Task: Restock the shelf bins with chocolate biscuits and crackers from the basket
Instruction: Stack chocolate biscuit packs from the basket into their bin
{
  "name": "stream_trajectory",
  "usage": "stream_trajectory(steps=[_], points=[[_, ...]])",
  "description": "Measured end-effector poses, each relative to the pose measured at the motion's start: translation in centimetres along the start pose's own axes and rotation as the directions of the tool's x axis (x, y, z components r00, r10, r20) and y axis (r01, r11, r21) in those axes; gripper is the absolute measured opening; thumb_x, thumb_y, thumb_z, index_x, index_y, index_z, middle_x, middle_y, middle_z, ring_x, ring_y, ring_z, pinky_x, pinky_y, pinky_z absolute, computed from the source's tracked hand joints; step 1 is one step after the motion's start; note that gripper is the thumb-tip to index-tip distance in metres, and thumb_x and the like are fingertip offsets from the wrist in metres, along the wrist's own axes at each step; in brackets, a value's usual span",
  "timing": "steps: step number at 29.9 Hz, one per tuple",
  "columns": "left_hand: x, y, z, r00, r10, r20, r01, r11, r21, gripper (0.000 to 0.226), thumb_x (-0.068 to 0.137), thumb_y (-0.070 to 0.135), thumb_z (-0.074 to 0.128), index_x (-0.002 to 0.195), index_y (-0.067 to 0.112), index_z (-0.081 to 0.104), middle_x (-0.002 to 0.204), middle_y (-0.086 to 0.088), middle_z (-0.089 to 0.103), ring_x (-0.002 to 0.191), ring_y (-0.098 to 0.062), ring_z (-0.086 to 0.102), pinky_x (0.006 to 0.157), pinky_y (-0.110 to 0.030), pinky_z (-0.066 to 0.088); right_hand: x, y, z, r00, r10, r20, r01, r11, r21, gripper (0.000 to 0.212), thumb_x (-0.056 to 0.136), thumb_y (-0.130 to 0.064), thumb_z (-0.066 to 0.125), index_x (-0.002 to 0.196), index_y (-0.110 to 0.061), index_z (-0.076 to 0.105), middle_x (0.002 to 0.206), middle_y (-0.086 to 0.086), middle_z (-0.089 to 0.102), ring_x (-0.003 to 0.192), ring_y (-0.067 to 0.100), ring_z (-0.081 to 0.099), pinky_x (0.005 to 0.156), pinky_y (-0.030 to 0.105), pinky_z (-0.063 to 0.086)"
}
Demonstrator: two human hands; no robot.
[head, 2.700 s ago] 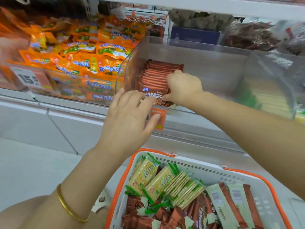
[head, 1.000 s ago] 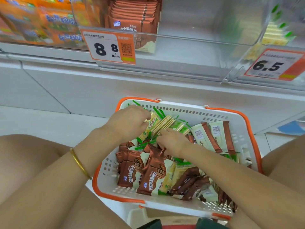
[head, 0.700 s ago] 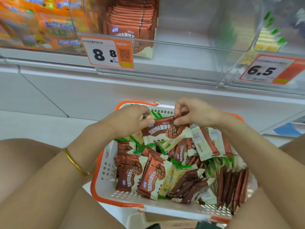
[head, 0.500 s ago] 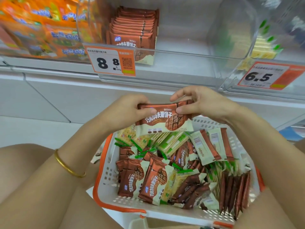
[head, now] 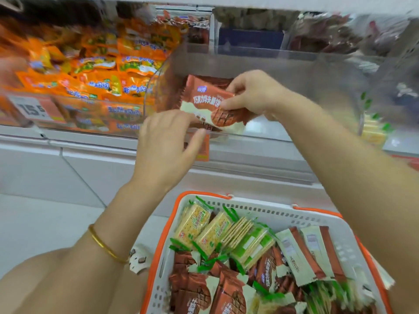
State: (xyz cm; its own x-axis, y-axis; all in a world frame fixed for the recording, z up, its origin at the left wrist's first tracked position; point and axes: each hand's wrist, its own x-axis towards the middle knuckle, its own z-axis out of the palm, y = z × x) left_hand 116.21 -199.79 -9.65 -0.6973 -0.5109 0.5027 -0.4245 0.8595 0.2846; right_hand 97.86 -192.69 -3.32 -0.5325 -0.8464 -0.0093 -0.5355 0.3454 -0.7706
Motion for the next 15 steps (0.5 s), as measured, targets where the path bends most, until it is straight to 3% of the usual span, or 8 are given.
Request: stream_trajectory(steps=[2, 4, 7, 10, 15], points=[[-0.4, 0.2, 0.6, 1.000, 0.020, 0.009, -0.021, 0.996, 0.089, 0.044, 0.089, 0.048, 0.035, 0.105, 0.019, 0.065, 0.107, 0.000, 0.065, 0.107, -0.026, 0.055, 0.100, -0.043, 0.028, 2.2, 1.1, 2.2, 0.998, -0.037, 0.055, 0.049, 0.966, -0.254, 0.020, 0.078, -0.017, 0.076, 0.087, -0.011, 0.060, 0.082, 0.005, 0.057, 0.074, 0.022, 0.061, 0.057, 0.032, 0.053], [-0.6, 0.1, 0.9, 0.999, 0.042, -0.034, -0.038, 0.995, 0.097, 0.044, 0.090, 0.047, 0.036, 0.102, 0.018, 0.066, 0.102, -0.001, 0.066, 0.104, -0.027, 0.056, 0.101, -0.041, 0.023, 3.5, 1.7, 3.7, 0.991, -0.117, 0.065, 0.134, 0.849, -0.511, 0.022, 0.079, -0.025, 0.074, 0.086, -0.015, 0.056, 0.090, 0.002, 0.052, 0.090, 0.024, 0.058, 0.066, 0.026, 0.040], [-0.5, 0.1, 0.9, 0.998, 0.042, -0.055, -0.037, 0.995, 0.095, 0.042, 0.089, 0.046, 0.038, 0.097, 0.017, 0.067, 0.098, -0.001, 0.066, 0.101, -0.027, 0.057, 0.101, -0.039, 0.021, 3.5, 1.2, 4.4, 0.981, -0.186, 0.053, 0.163, 0.655, -0.738, 0.028, 0.081, -0.036, 0.069, 0.098, -0.017, 0.059, 0.103, 0.002, 0.056, 0.103, 0.025, 0.056, 0.071, 0.029, 0.039], [-0.6, 0.2, 1.0, 0.997, 0.037, -0.061, -0.031, 0.995, 0.099, 0.038, 0.088, 0.044, 0.040, 0.096, 0.018, 0.067, 0.097, 0.000, 0.065, 0.101, -0.027, 0.057, 0.101, -0.039, 0.021, 3.2, 0.7, 4.8, 0.957, -0.273, 0.098, 0.225, 0.483, -0.846, 0.030, 0.082, -0.046, 0.064, 0.090, -0.018, 0.054, 0.104, 0.003, 0.059, 0.098, 0.027, 0.057, 0.068, 0.030, 0.039], [-0.6, 0.3, 1.1, 0.999, 0.028, -0.047, -0.023, 0.994, 0.103, 0.038, 0.089, 0.045, 0.041, 0.100, 0.019, 0.067, 0.099, 0.001, 0.065, 0.104, -0.025, 0.056, 0.104, -0.039, 0.022, 4.1, 0.2, 5.5, 0.952, -0.298, 0.072, 0.197, 0.414, -0.889, 0.047, 0.082, -0.057, 0.059, 0.100, -0.013, 0.058, 0.101, 0.005, 0.055, 0.095, 0.029, 0.059, 0.065, 0.031, 0.039]])
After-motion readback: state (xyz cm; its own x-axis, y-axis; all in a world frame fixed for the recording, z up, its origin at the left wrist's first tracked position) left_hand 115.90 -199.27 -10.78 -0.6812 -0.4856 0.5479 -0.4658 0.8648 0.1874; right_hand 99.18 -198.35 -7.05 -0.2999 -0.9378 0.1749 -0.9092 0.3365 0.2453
